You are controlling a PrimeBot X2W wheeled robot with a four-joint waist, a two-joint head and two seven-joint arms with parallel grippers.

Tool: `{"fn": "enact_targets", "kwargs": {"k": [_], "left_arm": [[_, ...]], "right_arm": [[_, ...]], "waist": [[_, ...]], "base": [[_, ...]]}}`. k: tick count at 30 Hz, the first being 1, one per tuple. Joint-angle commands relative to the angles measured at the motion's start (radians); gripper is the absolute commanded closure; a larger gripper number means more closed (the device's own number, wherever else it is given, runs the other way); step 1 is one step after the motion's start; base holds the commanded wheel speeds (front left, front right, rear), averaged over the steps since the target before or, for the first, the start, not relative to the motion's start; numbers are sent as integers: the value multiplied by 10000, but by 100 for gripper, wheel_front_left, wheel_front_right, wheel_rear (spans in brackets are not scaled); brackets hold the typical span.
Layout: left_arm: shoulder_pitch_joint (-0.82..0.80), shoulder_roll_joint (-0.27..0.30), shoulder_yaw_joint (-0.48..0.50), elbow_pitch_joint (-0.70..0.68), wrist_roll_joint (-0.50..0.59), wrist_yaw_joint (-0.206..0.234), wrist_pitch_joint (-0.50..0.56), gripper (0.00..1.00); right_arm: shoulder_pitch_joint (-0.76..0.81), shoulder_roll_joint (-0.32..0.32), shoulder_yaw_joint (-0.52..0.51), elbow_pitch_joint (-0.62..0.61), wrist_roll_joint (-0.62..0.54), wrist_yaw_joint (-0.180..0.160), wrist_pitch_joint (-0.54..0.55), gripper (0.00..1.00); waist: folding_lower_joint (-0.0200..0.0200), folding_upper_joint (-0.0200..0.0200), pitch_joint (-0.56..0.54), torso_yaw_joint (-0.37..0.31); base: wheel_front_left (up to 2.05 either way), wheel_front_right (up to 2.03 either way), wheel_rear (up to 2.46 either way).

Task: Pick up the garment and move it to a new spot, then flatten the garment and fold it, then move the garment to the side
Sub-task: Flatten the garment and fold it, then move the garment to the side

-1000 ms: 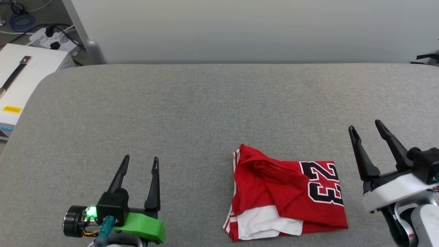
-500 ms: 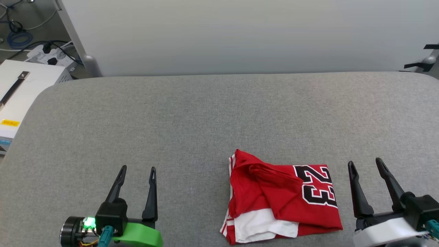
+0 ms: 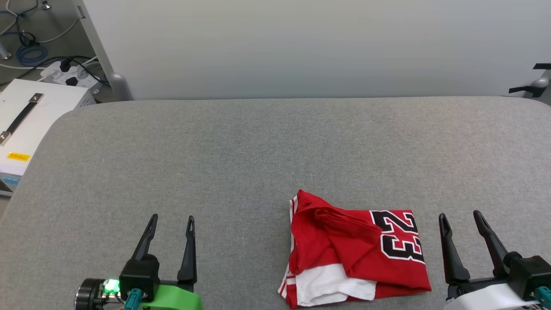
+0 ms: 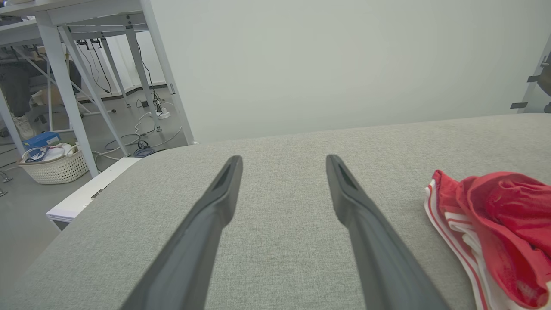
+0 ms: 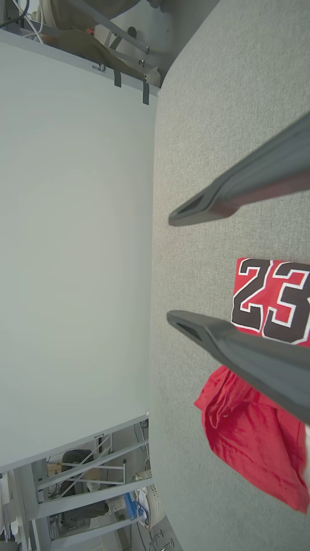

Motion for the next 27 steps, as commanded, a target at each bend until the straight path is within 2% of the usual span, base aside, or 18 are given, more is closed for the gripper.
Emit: {"fn": "enact_targets", "kwargs": {"k": [1, 10, 16, 20, 27], "left_arm": [[153, 41, -1, -1, -23, 42, -59, 0], [94, 34, -18, 26, -58, 38, -59, 0], [-82, 14, -34, 38, -88, 8, -59, 0], [-212, 11, -62, 32, -85, -42, -59, 0], [-436, 3, -81, 45, -76, -86, -59, 0]], "right_arm": [[78, 5, 8, 29, -56, -6, -90, 0], [-281, -309, -44, 72, -113, -6, -91, 0], [-1251, -1395, -84, 104, 173, -6, 36, 0], [-2087, -2372, -12, 89, 819, -6, 997, 0], [-3084, -3881, 769, 88, 2622, -6, 3927, 0]], "waist": [[0, 0, -5, 4], [0, 0, 70, 66], [0, 0, 258, 131], [0, 0, 443, 191], [0, 0, 736, 317]], "base": [[0, 0, 0], [0, 0, 0], [0, 0, 0], [0, 0, 0], [0, 0, 0]]}}
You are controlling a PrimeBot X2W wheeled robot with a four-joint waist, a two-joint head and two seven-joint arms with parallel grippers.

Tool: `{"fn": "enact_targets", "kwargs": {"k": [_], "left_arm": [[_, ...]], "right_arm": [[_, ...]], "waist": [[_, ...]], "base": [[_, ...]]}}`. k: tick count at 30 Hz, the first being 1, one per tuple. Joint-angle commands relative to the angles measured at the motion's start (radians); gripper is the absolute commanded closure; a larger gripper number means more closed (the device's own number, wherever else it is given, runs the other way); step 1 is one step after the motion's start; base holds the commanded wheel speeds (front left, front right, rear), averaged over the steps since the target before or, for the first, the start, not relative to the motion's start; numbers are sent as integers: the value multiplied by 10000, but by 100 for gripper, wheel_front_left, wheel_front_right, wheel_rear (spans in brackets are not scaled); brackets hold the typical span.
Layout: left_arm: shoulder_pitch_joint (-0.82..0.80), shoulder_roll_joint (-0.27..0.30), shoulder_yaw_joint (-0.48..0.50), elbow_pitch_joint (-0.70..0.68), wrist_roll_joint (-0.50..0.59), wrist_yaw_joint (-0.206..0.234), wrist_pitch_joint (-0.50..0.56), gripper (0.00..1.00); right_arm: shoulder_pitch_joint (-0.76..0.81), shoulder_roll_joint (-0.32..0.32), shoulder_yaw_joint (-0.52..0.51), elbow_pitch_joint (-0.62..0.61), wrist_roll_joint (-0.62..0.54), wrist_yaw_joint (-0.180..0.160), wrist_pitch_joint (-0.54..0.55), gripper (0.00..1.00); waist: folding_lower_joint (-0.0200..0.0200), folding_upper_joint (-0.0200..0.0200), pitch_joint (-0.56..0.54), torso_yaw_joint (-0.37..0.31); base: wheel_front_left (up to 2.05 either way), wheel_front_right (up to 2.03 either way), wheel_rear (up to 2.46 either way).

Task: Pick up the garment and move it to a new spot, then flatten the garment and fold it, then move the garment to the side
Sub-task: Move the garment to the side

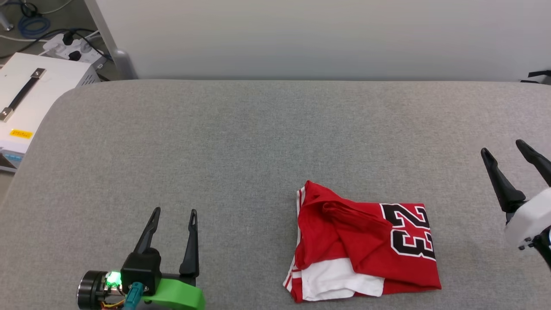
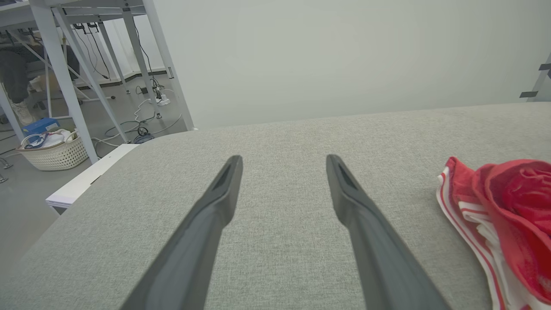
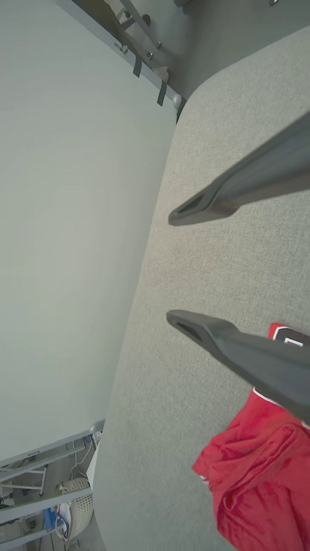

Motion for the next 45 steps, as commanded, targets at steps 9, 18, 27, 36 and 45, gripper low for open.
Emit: {"fn": "enact_targets", "kwargs": {"k": [9, 18, 27, 36, 45], "left_arm": [[-452, -71, -117, 65, -66, -54, -59, 0], [-697, -125, -166, 18, -72, -73, -59, 0], [-986, -174, -256, 45, -64, -134, -59, 0], [-1184, -194, -239, 48, -49, -145, -59, 0], [-1299, -232, -270, 122, -68, -118, -59, 0]], "right_arm": [[-175, -1026, 1135, 532, 2823, -6, 3942, 0], [-71, -1003, 1602, 1225, 4332, -6, 5468, 0], [-280, -597, 2267, 2191, 4665, -6, 5046, 0], [-542, -369, 3549, 2735, 5335, -6, 4742, 0], [-986, -725, 4293, 2835, 5587, -6, 3882, 100]], "waist": [[0, -1, 404, 414], [0, -1, 905, 753], [0, -1, 1473, 1016], [0, -1, 1808, 1089], [0, -1, 1830, 1024]], "base": [[0, 0, 0], [0, 0, 0], [0, 0, 0], [0, 0, 0], [0, 0, 0]]}}
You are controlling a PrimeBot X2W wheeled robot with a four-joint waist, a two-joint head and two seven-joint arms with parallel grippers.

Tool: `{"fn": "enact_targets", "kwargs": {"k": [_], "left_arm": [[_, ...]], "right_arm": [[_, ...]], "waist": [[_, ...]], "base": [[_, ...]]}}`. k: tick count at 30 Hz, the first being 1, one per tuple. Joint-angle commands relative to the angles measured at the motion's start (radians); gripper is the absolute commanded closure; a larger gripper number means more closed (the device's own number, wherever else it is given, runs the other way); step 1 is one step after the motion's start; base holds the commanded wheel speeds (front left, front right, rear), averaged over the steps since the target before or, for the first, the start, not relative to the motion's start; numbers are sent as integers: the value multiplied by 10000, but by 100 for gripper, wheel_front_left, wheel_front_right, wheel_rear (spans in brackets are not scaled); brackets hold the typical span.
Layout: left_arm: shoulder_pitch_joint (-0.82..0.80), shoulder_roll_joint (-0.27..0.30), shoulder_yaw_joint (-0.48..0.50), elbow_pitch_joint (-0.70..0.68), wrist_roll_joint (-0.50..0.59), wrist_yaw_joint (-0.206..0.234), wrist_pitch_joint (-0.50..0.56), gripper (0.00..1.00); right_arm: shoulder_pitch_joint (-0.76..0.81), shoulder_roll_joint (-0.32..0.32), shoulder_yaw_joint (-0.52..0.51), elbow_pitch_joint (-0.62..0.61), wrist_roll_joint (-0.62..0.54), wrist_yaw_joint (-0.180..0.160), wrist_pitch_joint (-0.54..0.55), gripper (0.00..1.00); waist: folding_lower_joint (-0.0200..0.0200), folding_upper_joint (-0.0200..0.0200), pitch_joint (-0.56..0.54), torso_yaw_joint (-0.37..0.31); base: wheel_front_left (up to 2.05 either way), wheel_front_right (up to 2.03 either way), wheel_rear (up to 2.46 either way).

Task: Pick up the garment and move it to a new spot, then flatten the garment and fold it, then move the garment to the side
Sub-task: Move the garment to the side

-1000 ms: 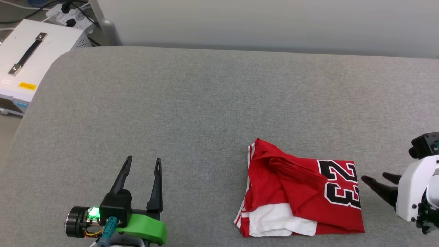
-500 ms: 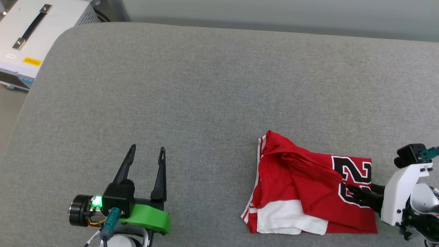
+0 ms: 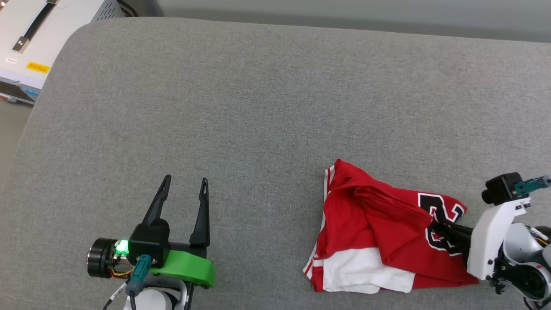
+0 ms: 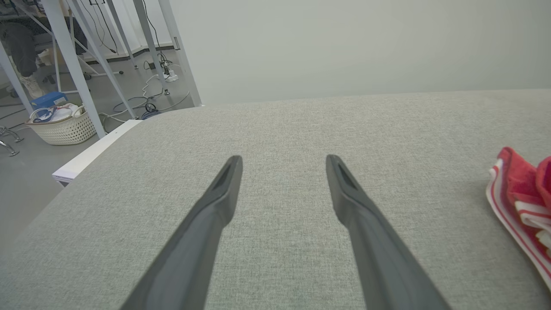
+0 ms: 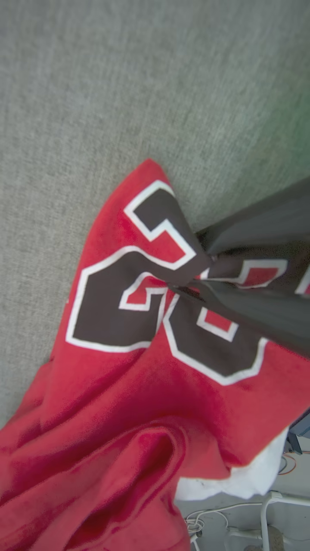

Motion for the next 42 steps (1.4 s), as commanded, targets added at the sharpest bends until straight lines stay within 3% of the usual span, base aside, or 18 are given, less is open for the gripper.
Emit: {"fn": "enact_targets", "kwargs": {"k": [1, 11, 19, 25, 34, 42], "left_arm": [[-134, -44, -14, 24, -49, -17, -59, 0], [128, -70, 53, 42, -60, 41, -59, 0], [353, -75, 164, -3, -64, 48, -59, 0], [445, -41, 217, -82, -11, 50, -59, 0], [199, 88, 219, -335, 95, 17, -59, 0], [-523, 326, 260, -705, 149, -35, -59, 0]], "right_arm": [[16, 177, 370, 149, 22, 4, -118, 100], [-767, -705, 420, -700, -498, 4, -1242, 100], [-1111, -1516, 115, -1618, -1287, 4, -1312, 100], [-1288, -1644, -289, -1806, -1632, 4, -1319, 100], [-1684, -1643, -1016, -1294, -2111, 4, -1326, 100], [-2592, -2443, -1777, 138, -2846, 4, -1128, 100]], "waist": [[0, 0, -43, -39], [0, 0, -459, -667], [0, 0, -675, -1673], [0, 0, -699, -2433], [0, 0, -2, -2937], [0, 0, 1529, -2783]], "base": [[0, 0, 0], [0, 0, 0], [0, 0, 0], [0, 0, 0], [0, 0, 0], [0, 0, 0]]}}
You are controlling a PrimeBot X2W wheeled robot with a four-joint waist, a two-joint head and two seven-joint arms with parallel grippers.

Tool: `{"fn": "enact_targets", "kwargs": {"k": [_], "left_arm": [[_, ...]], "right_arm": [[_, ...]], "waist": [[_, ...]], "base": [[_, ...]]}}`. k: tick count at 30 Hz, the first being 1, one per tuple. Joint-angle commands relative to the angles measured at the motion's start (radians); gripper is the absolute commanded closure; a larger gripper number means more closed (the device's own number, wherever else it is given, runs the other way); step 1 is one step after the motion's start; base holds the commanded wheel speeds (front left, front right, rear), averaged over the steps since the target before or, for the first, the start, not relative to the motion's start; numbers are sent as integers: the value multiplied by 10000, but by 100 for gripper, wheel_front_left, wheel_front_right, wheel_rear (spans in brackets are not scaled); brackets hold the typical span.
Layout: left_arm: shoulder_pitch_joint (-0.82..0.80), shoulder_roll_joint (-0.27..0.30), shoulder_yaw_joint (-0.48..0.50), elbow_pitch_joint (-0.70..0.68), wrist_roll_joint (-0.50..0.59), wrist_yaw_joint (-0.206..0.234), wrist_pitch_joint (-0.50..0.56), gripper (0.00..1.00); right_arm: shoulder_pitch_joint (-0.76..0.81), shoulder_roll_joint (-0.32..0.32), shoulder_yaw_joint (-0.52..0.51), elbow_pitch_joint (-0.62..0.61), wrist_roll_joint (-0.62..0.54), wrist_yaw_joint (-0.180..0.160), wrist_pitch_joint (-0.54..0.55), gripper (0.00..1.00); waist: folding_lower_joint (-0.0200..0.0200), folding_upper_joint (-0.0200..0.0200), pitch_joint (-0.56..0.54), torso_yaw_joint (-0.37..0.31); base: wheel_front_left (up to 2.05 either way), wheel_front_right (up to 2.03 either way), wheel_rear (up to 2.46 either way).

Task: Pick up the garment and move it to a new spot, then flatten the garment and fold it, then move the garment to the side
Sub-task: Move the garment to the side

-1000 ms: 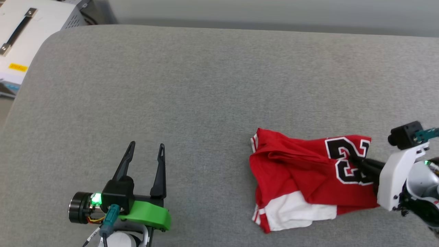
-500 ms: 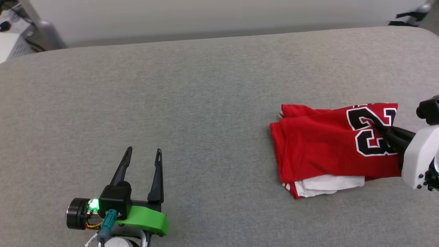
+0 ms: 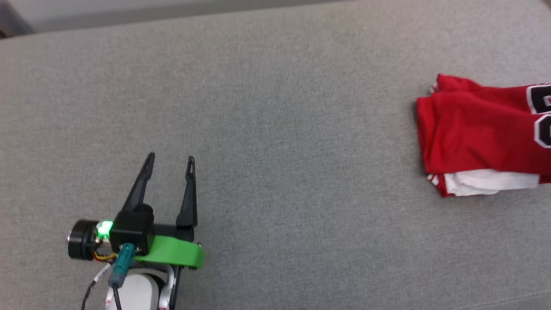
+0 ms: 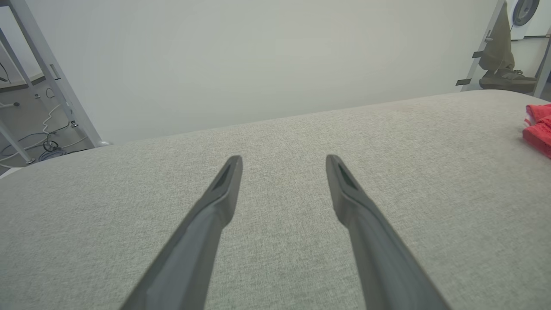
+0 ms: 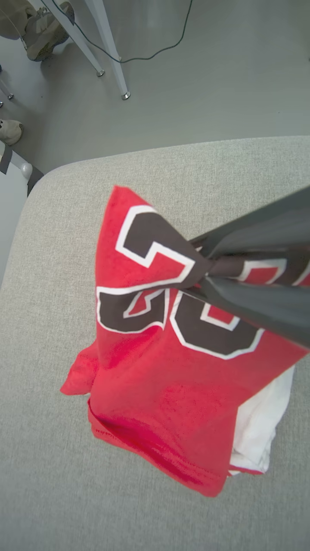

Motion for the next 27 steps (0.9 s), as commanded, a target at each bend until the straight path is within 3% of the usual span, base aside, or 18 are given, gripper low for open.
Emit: {"fn": "enact_targets", "kwargs": {"k": [1, 10, 21, 22, 23, 24, 27], "left_arm": [[-296, 102, 51, -85, 77, -33, -59, 0], [-1117, 350, 117, -461, 98, -50, -59, 0], [-1384, 479, 44, -762, 126, 30, -59, 0], [-1381, 488, 42, -772, 128, 48, -59, 0], [-1379, 492, 41, -774, 127, 65, -59, 0], [-1379, 495, 44, -764, 121, 86, -59, 0], [-1380, 471, -13, -697, 105, 108, -59, 0]], "right_arm": [[-284, -96, -127, 178, -173, -7, -10, 100], [-1482, -489, -1117, 1859, -992, -7, -154, 100], [-2655, -658, -2221, 4263, -1576, -7, -887, 100], [-2725, -597, -2262, 4452, -1615, -7, -1017, 89], [-2784, -537, -2293, 4586, -1661, -7, -1160, 41], [-2863, -462, -2323, 4732, -1757, -7, -1390, 0], [-2973, -288, -2355, 5099, -2016, -7, -1985, 0]], "waist": [[0, -1, 1089, 168], [0, -1, 2416, 393], [0, -1, 3017, 579], [0, -1, 3025, 578], [0, -1, 3023, 571], [0, -1, 3006, 552], [0, -1, 2850, 535]], "base": [[0, 0, 0], [0, 0, 0], [0, 0, 0], [0, 0, 0], [0, 0, 0], [0, 0, 0], [0, 0, 0]]}}
